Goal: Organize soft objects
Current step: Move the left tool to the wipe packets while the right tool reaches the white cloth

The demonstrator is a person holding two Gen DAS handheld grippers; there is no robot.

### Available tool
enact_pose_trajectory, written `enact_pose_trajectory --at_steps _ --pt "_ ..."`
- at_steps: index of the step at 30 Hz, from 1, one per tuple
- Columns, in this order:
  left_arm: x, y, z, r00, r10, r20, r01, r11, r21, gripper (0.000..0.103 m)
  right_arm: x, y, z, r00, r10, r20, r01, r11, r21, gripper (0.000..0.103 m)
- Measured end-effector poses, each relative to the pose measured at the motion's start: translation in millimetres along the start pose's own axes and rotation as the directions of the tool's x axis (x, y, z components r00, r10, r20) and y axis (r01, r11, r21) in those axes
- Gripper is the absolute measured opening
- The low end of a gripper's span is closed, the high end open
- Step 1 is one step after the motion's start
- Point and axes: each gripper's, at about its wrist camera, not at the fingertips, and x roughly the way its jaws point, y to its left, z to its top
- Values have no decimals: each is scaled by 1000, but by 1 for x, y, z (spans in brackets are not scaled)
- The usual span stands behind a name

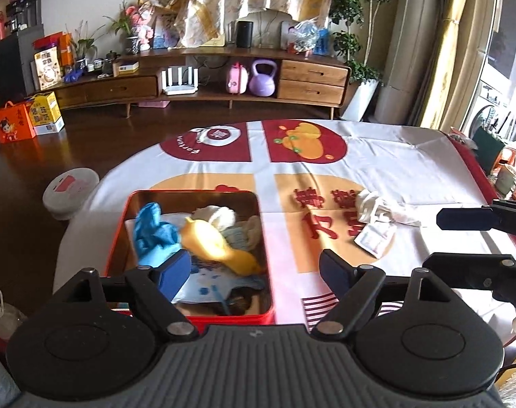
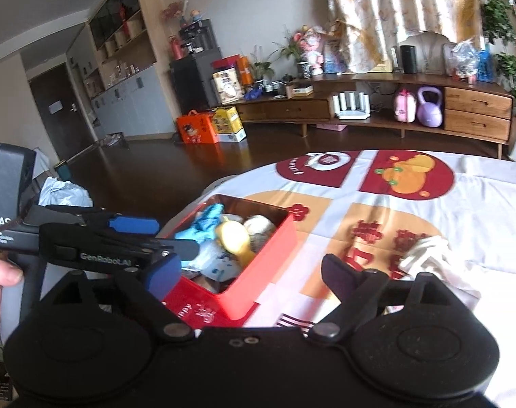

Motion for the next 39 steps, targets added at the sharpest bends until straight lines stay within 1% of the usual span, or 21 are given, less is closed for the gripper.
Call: enact_pose_trajectory --at_steps 3,5,8,13,17,21,25,27,32,34,39 --pt "0 -13 2 1000 -26 7 26 1000 4 83 -11 -13 -5 1000 -23 12 23 1000 15 94" --pt "1 -23 2 999 -45 10 45 999 5 85 -17 -21 -7 999 -47 17 47 999 17 95" --pt "8 -41 4 997 -69 14 69 998 13 88 -25 -36 -10 997 -80 23 79 996 29 97" --pt "19 -70 7 995 -100 28 99 994 41 89 -38 -61 -16 990 -139 32 137 990 40 100" --pt "30 -92 9 992 -120 38 118 992 55 100 -45 -84 -17 983 -181 33 180 983 47 102" --pt "43 -110 9 989 -141 40 138 988 63 100 -46 -107 -17 976 -218 26 217 975 53 102" --pt "60 -122 10 986 -164 26 163 986 45 100 -42 -131 -15 972 -236 7 236 971 50 103" --pt "69 -129 10 985 -171 15 170 984 46 100 -36 -143 -15 973 -229 -12 229 972 59 102" --pt "96 -151 9 981 -190 -23 191 977 98 101 -16 -165 -12 972 -227 -51 230 972 55 102" --pt "107 -158 8 982 -187 -37 190 975 117 101 -6 -172 -11 971 -228 -70 232 972 48 102" --pt "132 -165 7 974 -218 -54 224 966 126 101 23 -183 -8 968 -215 -126 219 976 15 102"
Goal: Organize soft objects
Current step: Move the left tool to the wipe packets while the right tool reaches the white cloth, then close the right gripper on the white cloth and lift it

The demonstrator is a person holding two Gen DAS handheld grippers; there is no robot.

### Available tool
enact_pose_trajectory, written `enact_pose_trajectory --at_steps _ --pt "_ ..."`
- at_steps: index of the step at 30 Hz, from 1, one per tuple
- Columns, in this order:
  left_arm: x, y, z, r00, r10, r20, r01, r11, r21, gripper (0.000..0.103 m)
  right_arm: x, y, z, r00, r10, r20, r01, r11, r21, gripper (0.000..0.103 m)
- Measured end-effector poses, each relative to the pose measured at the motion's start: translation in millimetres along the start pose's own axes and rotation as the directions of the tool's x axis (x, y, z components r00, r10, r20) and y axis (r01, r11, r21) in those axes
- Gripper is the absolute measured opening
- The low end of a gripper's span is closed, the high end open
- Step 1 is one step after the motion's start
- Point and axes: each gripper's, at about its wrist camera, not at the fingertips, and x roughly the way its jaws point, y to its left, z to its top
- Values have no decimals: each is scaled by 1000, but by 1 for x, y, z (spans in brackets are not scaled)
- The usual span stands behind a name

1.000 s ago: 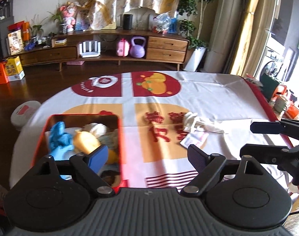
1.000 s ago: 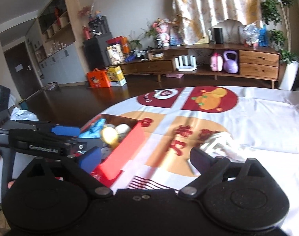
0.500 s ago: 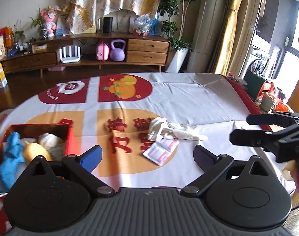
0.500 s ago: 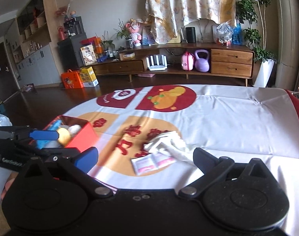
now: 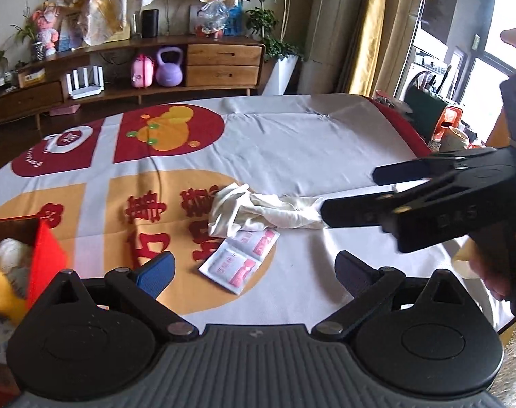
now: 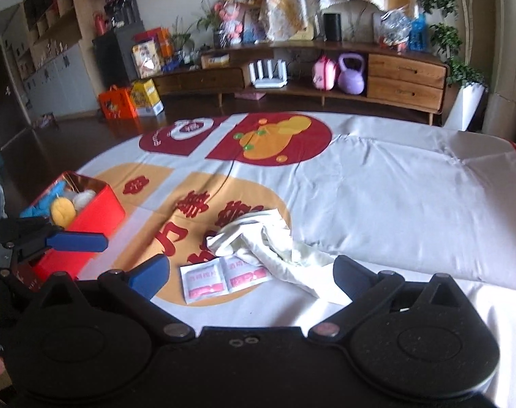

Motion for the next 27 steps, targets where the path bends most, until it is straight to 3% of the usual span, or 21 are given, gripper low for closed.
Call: enact_pose_trajectory --at_steps 17,27 --pt "76 8 -1 998 21 -60 -16 997 75 101 90 -19 13 989 31 -141 -43 996 -80 95" --pt "110 4 -8 996 34 -83 -22 990 142 100 115 -17 12 988 39 -147 -55 993 -107 88"
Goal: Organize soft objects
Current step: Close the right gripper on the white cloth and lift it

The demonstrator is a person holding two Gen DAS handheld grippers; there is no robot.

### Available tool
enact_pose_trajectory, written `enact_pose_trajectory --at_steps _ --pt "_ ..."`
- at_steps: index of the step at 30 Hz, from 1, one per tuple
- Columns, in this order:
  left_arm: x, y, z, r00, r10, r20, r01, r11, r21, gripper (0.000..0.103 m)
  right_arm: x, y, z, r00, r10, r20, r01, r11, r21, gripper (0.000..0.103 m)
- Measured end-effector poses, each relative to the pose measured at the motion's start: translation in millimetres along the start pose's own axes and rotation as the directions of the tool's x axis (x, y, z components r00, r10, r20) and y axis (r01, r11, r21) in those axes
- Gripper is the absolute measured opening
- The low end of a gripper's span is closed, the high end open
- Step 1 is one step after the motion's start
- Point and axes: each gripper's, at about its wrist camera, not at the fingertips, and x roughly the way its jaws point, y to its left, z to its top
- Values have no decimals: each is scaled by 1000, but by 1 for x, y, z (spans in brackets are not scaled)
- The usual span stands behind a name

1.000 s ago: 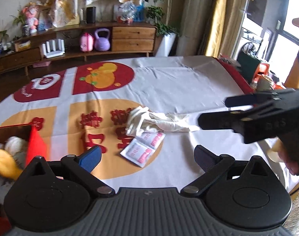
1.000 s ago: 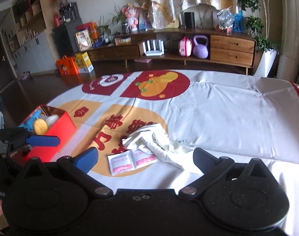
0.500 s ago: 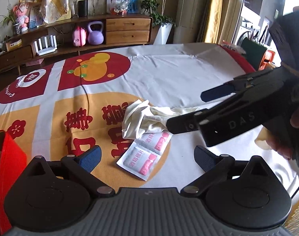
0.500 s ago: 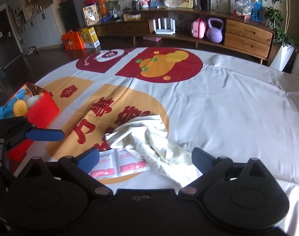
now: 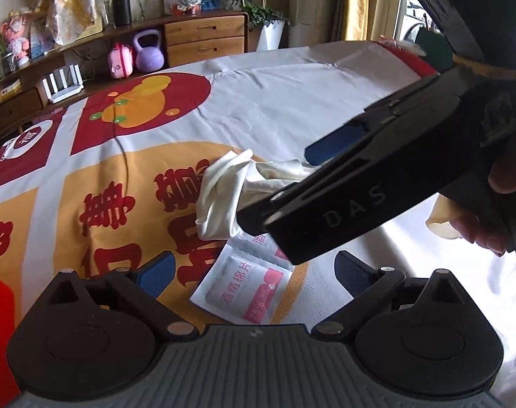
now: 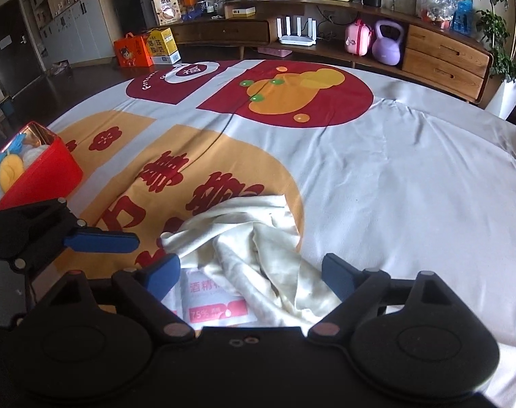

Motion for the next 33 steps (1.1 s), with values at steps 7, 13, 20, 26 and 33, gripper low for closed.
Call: enact_pose_trajectory --at_steps 7,13,20,26,33 --pt "9 -2 0 1000 3 23 -4 1000 22 96 7 -2 1 1000 -5 13 6 1000 0 74" --pt "10 -5 2 999 6 38 -7 1000 20 91 9 -3 1 1000 -9 29 9 1000 5 53" --pt "10 -5 7 998 7 55 -8 1000 21 59 0 -12 2 998 12 58 -16 998 66 19" --pt "9 -9 9 998 0 61 -2 999 38 43 -10 -17 -2 997 31 71 -38 993 110 16" --pt "4 -7 5 999 6 54 -6 1000 11 41 -35 -25 -7 994 10 108 -27 988 155 14"
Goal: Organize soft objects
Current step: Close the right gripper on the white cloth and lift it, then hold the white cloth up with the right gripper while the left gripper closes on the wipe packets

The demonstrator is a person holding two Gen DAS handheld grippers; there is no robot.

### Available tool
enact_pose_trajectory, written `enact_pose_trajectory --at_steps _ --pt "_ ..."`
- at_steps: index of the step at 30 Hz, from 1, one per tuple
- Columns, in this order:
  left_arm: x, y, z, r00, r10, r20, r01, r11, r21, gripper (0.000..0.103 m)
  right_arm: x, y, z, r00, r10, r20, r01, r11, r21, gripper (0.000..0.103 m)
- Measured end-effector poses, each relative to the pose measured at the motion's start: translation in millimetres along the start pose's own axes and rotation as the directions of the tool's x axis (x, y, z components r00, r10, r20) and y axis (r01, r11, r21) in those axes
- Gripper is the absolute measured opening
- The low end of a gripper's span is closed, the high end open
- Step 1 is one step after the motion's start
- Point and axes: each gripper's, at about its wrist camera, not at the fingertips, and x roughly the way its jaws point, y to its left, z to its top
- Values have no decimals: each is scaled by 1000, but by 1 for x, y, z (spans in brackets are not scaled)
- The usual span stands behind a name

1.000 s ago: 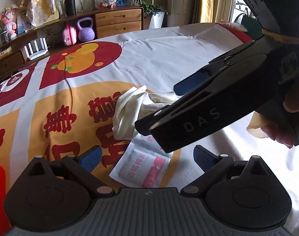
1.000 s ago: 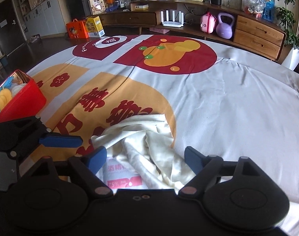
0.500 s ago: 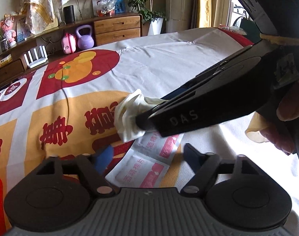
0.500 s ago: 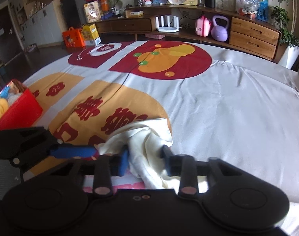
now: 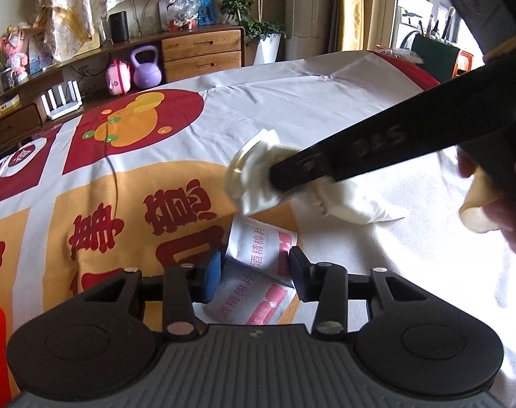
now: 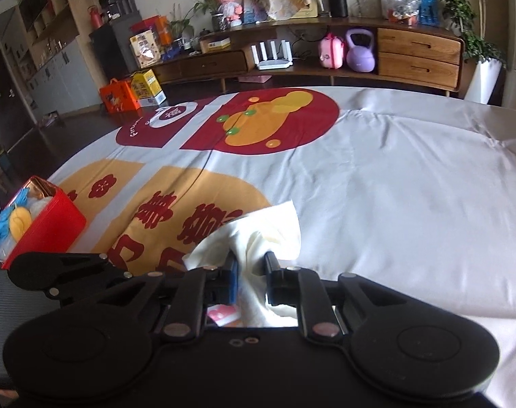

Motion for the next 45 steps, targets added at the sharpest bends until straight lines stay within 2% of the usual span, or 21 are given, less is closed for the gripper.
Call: enact_pose_trajectory --at_steps 8,21,22,23,25,31,37,40,41,42,43,44,45 --pt "-17 8 -8 1000 1 -23 -2 998 -61 41 -24 7 -11 1000 -1 2 1 1000 29 14" --pt "-66 20 -23 999 12 -32 -16 989 -146 41 -57 47 -29 1000 -6 -1 6 999 34 13" --pt "-70 21 -24 999 14 -30 -18 988 -151 39 -60 51 -29 1000 -8 -1 8 999 32 13" --pt "-73 22 -25 999 15 -29 -19 988 -154 28 -62 54 -30 1000 -8 -1 8 999 31 13" --pt "-79 25 -27 999 17 -37 -23 986 -163 24 -69 61 -30 1000 -8 4 7 1000 31 13" --pt "-96 34 -35 999 28 -33 -33 982 -184 21 -85 75 -32 999 -27 23 27 1000 9 13" --pt "-98 37 -44 998 -25 -61 15 987 -158 22 -93 71 -40 999 -37 29 36 999 33 13" --pt "-94 39 -49 996 -18 -88 3 986 -166 29 -93 69 -45 999 -34 22 33 999 37 13" --pt "-93 38 -50 996 -14 -86 -1 986 -167 35 -92 68 -47 999 -32 20 31 999 39 13" --pt "-94 39 -52 996 -8 -85 -6 985 -171 42 -92 67 -48 999 -28 17 27 999 43 13" --pt "-95 39 -54 997 -2 -80 -12 984 -180 66 -91 66 -50 1000 -24 15 24 999 49 13" --pt "-97 40 -56 998 2 -68 -15 982 -189 82 -90 65 -51 1000 -20 14 20 998 52 13" --pt "-100 40 -58 999 2 -53 -12 980 -197 83 -90 65 -53 1000 -16 12 15 998 53 13"
